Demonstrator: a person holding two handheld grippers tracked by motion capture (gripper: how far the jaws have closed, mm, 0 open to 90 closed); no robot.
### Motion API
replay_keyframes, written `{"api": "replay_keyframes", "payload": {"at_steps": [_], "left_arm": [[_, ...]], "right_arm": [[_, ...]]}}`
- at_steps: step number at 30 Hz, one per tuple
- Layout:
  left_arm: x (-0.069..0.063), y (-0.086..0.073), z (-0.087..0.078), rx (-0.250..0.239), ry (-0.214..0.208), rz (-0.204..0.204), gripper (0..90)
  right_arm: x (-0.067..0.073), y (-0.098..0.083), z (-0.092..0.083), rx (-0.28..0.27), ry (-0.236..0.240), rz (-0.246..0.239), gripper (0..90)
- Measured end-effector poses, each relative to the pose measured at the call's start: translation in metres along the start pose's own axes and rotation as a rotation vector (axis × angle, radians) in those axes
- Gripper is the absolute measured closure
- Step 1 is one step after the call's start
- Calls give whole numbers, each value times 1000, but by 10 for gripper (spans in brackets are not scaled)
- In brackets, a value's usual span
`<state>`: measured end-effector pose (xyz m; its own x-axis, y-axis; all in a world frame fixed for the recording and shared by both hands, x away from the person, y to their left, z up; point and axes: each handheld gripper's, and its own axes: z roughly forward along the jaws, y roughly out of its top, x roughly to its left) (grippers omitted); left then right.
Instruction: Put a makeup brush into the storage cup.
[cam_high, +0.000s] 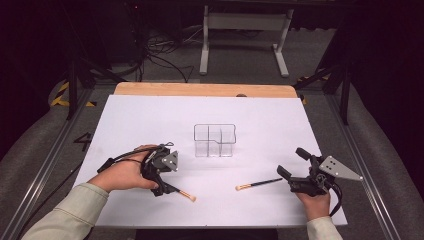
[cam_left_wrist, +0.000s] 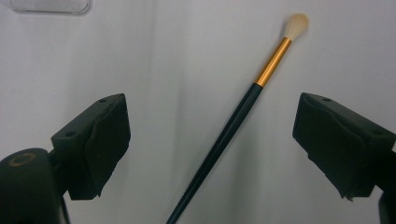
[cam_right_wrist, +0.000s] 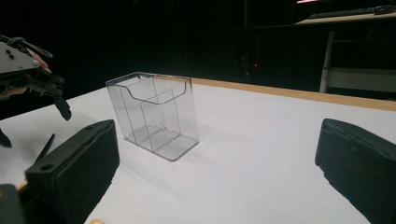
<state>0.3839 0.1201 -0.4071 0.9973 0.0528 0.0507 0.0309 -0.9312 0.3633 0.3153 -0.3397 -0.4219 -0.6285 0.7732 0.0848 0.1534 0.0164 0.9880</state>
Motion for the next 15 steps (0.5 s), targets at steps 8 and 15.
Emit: {"api": "replay_keyframes", "payload": {"at_steps": [8, 15], "left_arm": [[-2, -4, 8, 22, -32, -10, 149], [-1, -5, 12, 30, -49, -7, 166]], "right_arm": [[-1, -1, 0, 2, 3, 9, 5], [-1, -1, 1, 0, 8, 16, 5]]}}
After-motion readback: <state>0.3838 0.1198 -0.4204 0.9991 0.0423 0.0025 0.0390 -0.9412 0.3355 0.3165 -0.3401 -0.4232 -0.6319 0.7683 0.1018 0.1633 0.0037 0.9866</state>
